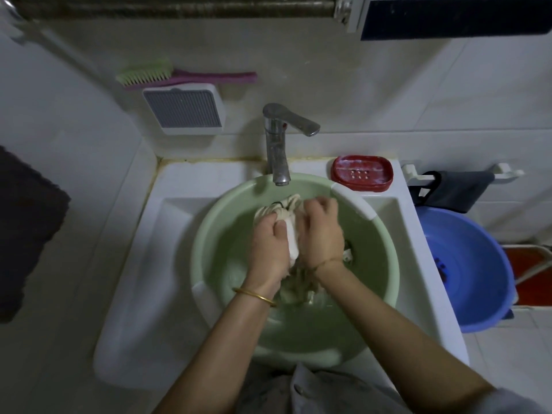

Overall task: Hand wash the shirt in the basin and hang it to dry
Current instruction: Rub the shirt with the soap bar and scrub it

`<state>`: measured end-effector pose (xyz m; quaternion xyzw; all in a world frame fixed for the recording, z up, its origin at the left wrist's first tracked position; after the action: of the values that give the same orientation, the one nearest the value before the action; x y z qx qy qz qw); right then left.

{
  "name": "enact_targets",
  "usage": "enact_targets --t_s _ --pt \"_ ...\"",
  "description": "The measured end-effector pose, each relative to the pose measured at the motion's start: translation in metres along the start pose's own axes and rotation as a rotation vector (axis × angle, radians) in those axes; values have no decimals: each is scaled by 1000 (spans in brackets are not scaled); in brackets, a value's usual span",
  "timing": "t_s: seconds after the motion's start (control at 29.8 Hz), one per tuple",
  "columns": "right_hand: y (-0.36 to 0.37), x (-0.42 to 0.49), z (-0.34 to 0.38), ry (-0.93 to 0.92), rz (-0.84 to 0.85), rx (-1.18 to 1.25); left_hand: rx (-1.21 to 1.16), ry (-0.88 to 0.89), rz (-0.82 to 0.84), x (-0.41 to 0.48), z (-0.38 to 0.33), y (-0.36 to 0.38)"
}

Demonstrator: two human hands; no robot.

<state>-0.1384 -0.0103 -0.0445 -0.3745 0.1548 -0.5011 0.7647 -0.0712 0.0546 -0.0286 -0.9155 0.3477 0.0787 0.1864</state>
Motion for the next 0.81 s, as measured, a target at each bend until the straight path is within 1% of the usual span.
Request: enact_targets --t_s 0.03,0.07,0.1,0.2,0.23,0.27,0.3,0.37,0.4,0.44,0.47,0.54,0.57,0.6,0.64,0.74,0.77,0.81 --pt "-3 12 -4 93 -11 -8 49 33 1 -2 0 2" --pt "-4 17 -6 123 -19 -21 60 54 -1 -4 -2 3" --pt "-3 14 -1 97 -21 -29 55 74 -7 -4 -3 3" --pt "1 -26 21 -143 7 30 -25 14 -29 3 -5 -3" --pt "1 -32 21 -176 9 59 -31 13 -24 4 -4 -4" --pt "0 -26 18 -158 8 71 -1 21 -16 3 -4 -5" --pt "0 -14 12 -96 5 63 54 36 -10 2 -4 -4" --pt "1 15 -5 98 -2 17 148 63 -5 -1 -1 0" --pt "1 23 -11 165 -7 6 169 70 3 -3 -1 1" --pt "2 22 -9 174 -10 8 179 83 2 -3 -2 1" --pt "3 13 -3 121 -12 17 185 79 1 -2 -3 1" --pt "6 -16 14 -70 3 60 142 57 -15 4 -3 -3" --pt "5 -26 17 -129 16 84 116 51 -12 5 -3 -4" --pt "4 -25 15 -125 20 87 123 53 0 3 -4 -5" --pt "3 -14 7 -66 11 75 163 72 14 1 -5 -4" --pt "-2 23 -16 219 -5 55 261 123 30 -8 -4 2" --pt "-3 24 -15 230 -21 69 258 137 26 -9 -5 3" --pt "-4 17 -8 181 -32 82 248 149 18 -9 -7 2"
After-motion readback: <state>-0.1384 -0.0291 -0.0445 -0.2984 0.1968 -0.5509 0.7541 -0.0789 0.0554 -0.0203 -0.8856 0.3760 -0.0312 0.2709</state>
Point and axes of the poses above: each hand's wrist, its own x-axis towards the middle knuckle, its own y-axis out of the palm, z = x × y, the point moved 2 cm from there along x, towards the middle knuckle, and after that the axes turned 3 degrees about -y, right-handed, at the moved point
